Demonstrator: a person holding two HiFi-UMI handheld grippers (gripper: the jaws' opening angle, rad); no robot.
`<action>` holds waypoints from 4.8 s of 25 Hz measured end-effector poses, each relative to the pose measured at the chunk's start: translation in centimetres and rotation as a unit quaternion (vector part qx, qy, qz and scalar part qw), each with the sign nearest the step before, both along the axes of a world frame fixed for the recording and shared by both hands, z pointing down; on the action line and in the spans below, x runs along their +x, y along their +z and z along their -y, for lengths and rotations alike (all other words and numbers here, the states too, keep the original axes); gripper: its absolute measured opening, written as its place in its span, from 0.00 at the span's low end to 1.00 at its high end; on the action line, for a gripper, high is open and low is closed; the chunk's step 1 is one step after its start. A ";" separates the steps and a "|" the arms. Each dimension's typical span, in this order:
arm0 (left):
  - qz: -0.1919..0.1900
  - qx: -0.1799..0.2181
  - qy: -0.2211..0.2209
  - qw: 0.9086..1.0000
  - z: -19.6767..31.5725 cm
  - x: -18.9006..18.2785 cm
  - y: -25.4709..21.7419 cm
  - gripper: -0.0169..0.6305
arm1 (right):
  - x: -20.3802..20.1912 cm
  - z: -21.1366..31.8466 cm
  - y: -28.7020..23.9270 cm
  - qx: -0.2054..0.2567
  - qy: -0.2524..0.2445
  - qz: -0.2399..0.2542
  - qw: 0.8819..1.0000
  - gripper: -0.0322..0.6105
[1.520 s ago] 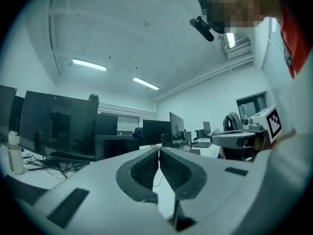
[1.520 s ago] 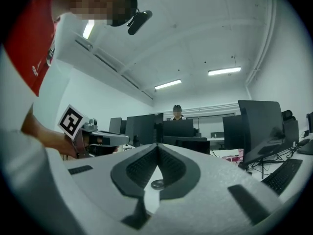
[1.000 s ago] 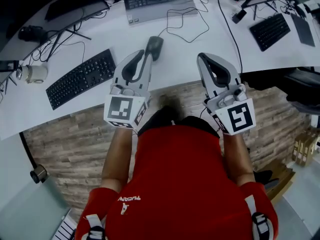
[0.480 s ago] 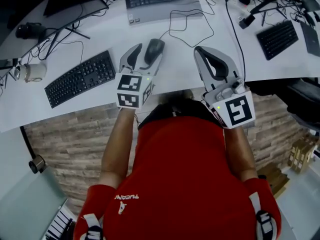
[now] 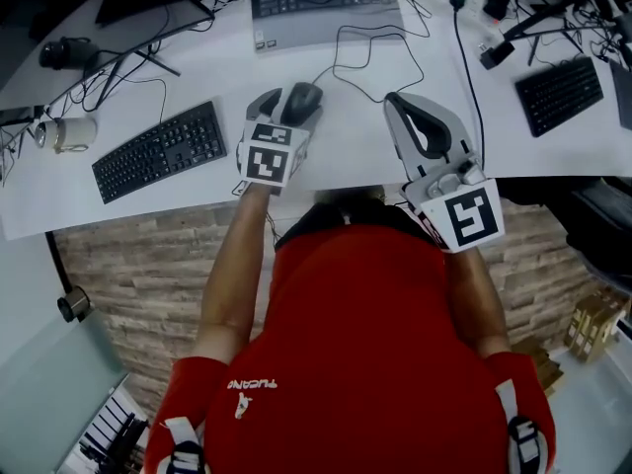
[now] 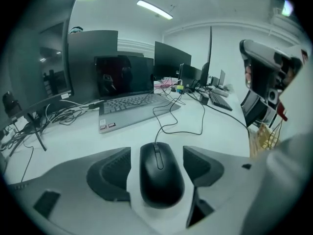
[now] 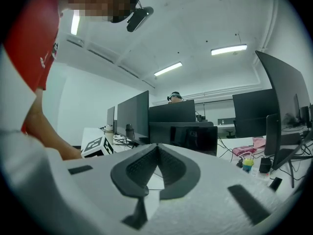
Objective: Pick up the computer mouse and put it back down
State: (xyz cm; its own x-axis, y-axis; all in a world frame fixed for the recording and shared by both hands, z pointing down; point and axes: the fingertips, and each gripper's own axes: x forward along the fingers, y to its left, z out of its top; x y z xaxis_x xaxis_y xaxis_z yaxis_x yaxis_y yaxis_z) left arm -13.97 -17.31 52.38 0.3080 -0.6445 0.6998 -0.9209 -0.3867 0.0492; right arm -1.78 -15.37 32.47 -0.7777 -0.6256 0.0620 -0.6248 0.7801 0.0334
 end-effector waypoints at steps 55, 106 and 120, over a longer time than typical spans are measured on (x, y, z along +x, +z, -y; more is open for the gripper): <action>-0.129 0.312 -0.020 0.941 -4.0 1.0 -31.4 0.50 | 6.8 -2.1 -10.2 0.052 0.047 0.090 0.993 0.06; -0.058 0.100 -0.002 0.993 -1.1 1.8 -8.0 0.50 | 5.4 -2.5 -3.3 0.007 0.049 0.026 0.998 0.05; -0.009 0.000 0.012 1.000 0.0 1.5 1.1 0.50 | 5.6 -1.5 -2.1 -0.004 0.056 0.024 0.998 0.06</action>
